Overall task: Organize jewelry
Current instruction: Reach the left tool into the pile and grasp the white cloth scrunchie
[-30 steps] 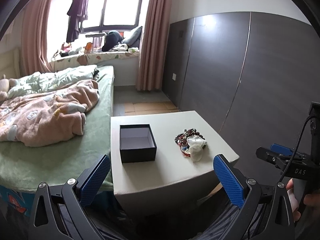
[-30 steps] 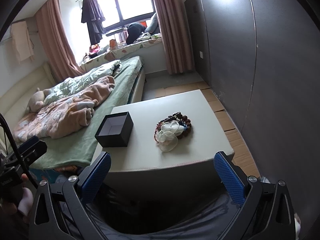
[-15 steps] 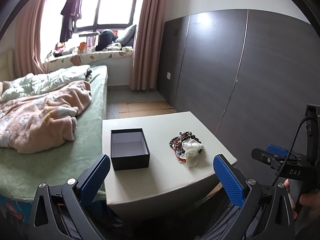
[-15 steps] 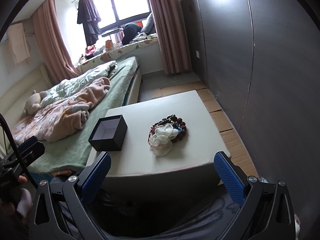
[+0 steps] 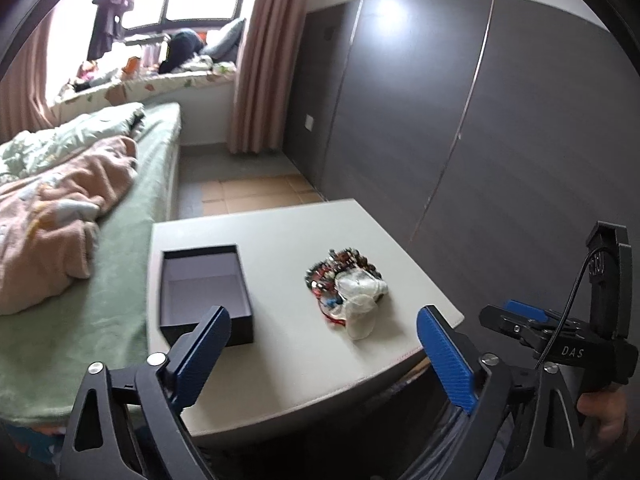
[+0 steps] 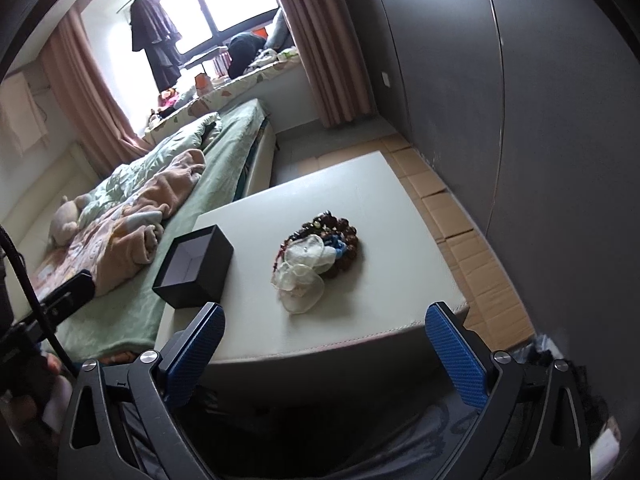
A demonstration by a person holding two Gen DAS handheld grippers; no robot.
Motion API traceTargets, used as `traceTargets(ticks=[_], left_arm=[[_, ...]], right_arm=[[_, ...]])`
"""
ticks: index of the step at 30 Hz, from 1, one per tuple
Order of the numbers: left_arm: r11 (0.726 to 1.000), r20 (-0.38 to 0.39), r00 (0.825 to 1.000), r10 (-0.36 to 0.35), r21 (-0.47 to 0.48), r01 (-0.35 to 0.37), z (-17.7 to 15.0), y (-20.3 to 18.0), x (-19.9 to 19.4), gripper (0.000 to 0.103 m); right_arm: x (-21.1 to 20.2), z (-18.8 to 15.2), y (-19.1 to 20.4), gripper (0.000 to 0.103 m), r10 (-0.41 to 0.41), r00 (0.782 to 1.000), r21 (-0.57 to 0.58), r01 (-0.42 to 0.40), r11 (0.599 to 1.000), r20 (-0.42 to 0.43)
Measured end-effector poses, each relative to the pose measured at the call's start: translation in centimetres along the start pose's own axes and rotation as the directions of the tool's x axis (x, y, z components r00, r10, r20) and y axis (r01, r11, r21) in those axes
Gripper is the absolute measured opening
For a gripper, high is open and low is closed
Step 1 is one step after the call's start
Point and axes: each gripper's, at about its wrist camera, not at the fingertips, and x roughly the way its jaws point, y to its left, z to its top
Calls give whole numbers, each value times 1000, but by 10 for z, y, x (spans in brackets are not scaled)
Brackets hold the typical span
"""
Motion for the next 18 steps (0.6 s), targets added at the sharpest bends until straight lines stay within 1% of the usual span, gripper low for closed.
traceTargets(ticks=[4,11,16,18], left_arm=[[1000,-51,998,-30,-2,30,0,-5,27,89],[998,-135,989,-65,16,68,4,-15,74,88],[995,-215,973,-81,46,92,2,-24,113,76],[994,-237,968,-80,49,94,1,-26,127,74]], right_arm=[[18,1,-13,89,25,999,30,-23,999,-38],[38,-1,-34,84,48,996,74,-42,996,-76],[50,-1,-47,84,49,994,99,-40,994,-95],[54,-2,-51,84,45,994,106,-34,994,-103]])
